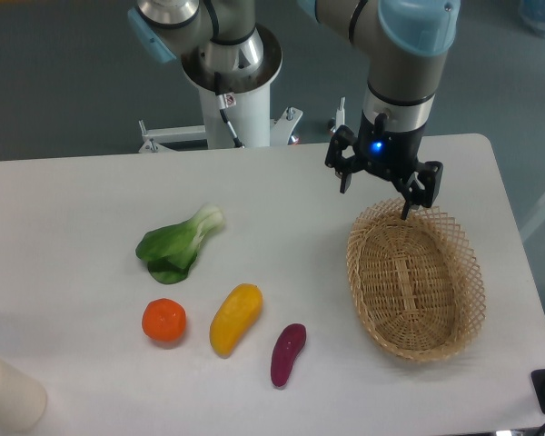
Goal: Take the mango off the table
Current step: 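Move the open gripper from above the basket toward the yellow mango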
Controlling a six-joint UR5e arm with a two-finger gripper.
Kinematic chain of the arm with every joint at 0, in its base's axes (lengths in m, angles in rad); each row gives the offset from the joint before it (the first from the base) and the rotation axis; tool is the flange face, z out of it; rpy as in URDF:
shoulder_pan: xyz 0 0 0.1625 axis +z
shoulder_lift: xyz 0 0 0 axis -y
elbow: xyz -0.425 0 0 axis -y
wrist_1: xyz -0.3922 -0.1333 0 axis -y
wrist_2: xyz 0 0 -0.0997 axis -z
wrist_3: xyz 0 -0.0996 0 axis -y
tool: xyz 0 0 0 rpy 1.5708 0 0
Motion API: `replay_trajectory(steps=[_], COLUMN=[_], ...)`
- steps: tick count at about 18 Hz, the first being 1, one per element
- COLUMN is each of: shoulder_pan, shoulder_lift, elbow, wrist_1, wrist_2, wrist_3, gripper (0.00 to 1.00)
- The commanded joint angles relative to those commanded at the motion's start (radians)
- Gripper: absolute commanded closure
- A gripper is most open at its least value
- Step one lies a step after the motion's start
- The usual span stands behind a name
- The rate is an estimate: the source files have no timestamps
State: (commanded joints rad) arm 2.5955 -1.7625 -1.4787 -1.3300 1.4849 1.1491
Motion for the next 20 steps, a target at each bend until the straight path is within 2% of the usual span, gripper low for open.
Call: replay_trajectory(steps=[3, 10, 12, 13, 15, 17, 20], shoulder_pan=[-0.002, -0.034, -0.040, -0.072, -0.124, -0.169, -0.213], shoulder_lift=[0.003, -0.006, -0.021, -0.040, -0.078, -0.126, -0.187], elbow=[-0.023, -0.038, -0.058, -0.075, -0.106, -0.117, -0.138], wrist_1=[0.047, 0.063, 0.129, 0.205, 0.322, 0.394, 0.396], wrist_2=[-0.005, -0.049, -0.096, -0.101, -0.100, -0.094, -0.091], wrist_3=[-0.002, -0.063, -0.115, -0.150, -0.250, -0.301, -0.313], gripper=[0.00, 0.00, 0.00, 0.00, 0.00, 0.00, 0.00])
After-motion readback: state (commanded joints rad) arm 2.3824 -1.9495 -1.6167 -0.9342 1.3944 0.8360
